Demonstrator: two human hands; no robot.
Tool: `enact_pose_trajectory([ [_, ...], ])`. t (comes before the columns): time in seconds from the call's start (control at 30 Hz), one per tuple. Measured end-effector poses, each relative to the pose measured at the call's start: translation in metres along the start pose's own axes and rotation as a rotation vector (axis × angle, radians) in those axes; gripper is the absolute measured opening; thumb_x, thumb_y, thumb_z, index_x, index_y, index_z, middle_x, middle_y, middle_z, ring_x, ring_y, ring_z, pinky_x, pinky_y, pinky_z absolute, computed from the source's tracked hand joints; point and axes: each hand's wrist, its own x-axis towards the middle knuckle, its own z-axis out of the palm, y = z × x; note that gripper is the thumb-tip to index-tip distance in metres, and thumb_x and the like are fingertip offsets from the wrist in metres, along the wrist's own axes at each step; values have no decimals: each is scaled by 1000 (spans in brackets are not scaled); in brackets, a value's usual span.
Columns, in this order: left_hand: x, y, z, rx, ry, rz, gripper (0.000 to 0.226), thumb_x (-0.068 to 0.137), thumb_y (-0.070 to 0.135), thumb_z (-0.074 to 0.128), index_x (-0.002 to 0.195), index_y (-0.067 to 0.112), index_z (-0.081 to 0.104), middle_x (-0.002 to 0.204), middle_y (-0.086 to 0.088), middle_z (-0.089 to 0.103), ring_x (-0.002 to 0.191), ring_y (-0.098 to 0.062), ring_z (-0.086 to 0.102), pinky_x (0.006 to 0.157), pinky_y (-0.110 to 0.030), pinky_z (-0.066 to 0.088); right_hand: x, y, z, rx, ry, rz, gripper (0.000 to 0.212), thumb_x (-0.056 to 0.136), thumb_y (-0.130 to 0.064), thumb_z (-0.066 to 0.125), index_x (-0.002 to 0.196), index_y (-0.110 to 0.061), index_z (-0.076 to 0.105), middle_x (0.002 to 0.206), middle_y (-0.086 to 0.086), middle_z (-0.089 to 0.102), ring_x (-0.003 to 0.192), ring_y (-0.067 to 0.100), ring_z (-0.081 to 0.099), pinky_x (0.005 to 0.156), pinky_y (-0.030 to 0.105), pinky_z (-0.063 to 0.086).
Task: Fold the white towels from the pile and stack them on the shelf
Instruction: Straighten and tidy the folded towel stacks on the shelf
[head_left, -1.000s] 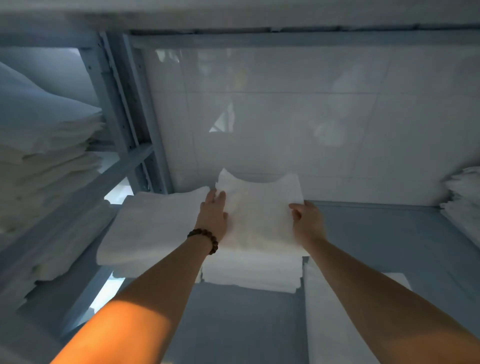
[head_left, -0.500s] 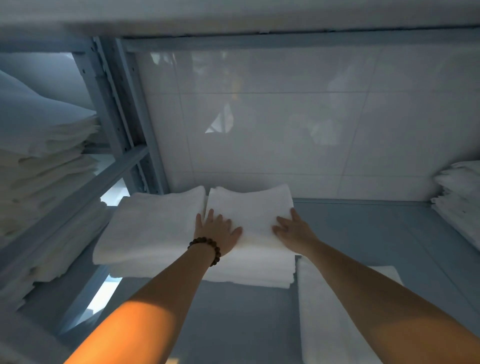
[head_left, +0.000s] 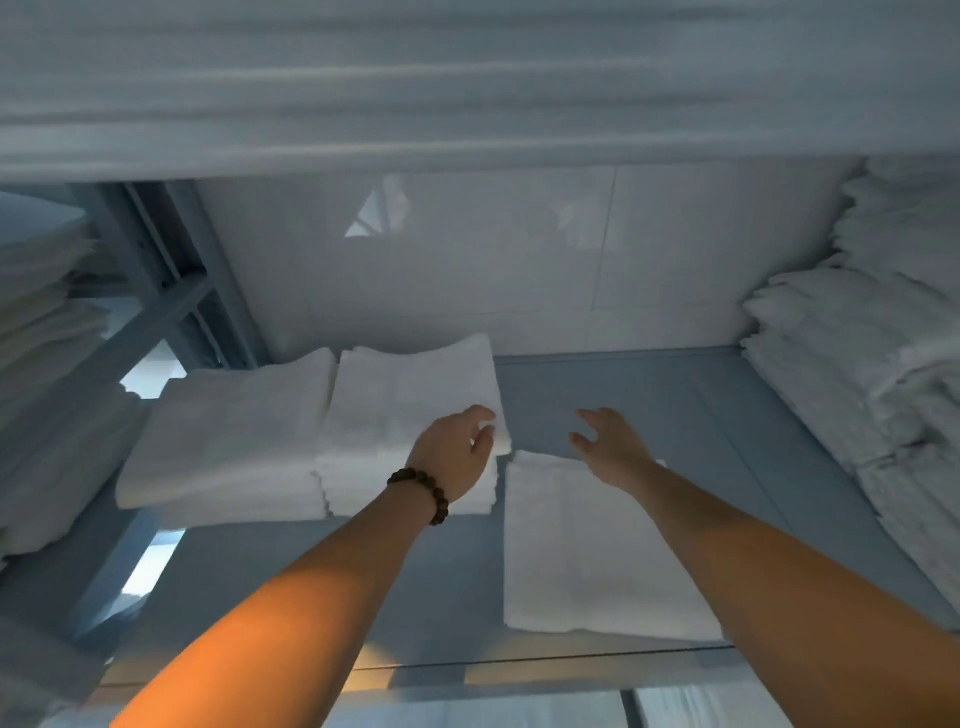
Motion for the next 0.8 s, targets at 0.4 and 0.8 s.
enact_pose_trajectory([
  [0.4, -51, 22, 136, 30, -191, -403, 42, 93, 35, 48, 134, 24, 44, 136, -7, 44, 120, -24, 48, 98, -33, 41, -60, 166, -22, -18, -163, 88, 51, 95, -31, 50, 143, -18, 37, 149, 12, 29, 135, 29, 34, 111, 38, 32],
  [0.8, -40, -3, 164, -94, -251, -626, 29, 91, 18, 48, 118, 29, 50, 128, -13, 43, 91, -26, 56, 76, -31, 51, -60, 166, 29, 183, -236, 276, 64, 88, -28, 61, 144, -26, 31, 133, 18, 37, 114, 32, 51, 92, 31, 45],
])
